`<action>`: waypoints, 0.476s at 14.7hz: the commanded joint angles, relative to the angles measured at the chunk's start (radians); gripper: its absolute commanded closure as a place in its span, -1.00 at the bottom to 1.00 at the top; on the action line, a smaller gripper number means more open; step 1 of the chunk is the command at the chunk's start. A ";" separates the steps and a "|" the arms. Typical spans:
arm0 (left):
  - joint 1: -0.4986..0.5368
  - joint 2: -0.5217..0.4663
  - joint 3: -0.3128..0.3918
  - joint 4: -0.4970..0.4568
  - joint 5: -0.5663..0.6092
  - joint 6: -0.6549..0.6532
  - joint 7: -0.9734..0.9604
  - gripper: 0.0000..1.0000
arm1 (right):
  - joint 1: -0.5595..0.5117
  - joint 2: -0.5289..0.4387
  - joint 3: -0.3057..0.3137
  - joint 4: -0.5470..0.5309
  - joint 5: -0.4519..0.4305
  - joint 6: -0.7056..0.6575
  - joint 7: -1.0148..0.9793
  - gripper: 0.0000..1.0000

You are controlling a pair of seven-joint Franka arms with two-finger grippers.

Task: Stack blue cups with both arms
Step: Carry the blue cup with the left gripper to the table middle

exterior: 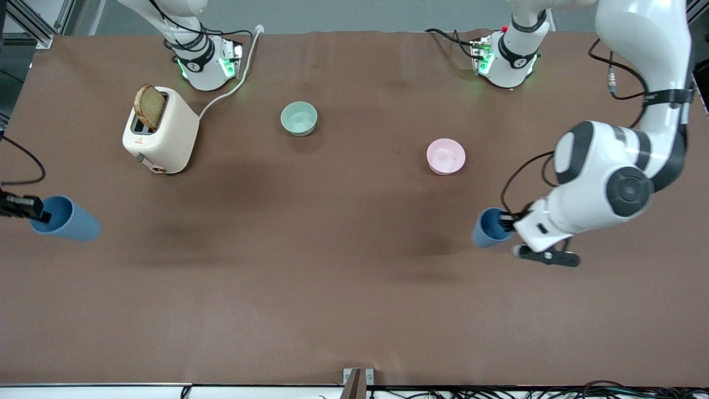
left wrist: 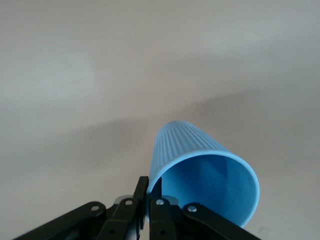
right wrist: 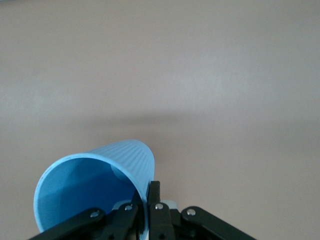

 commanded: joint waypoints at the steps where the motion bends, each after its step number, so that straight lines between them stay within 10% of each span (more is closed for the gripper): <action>1: -0.067 0.091 -0.020 0.103 -0.007 -0.018 0.010 0.99 | 0.028 -0.144 0.004 -0.116 -0.026 -0.013 0.041 0.92; 7: -0.293 0.232 -0.040 0.205 -0.007 0.023 -0.042 0.99 | 0.093 -0.307 0.007 -0.244 -0.038 -0.053 0.167 0.92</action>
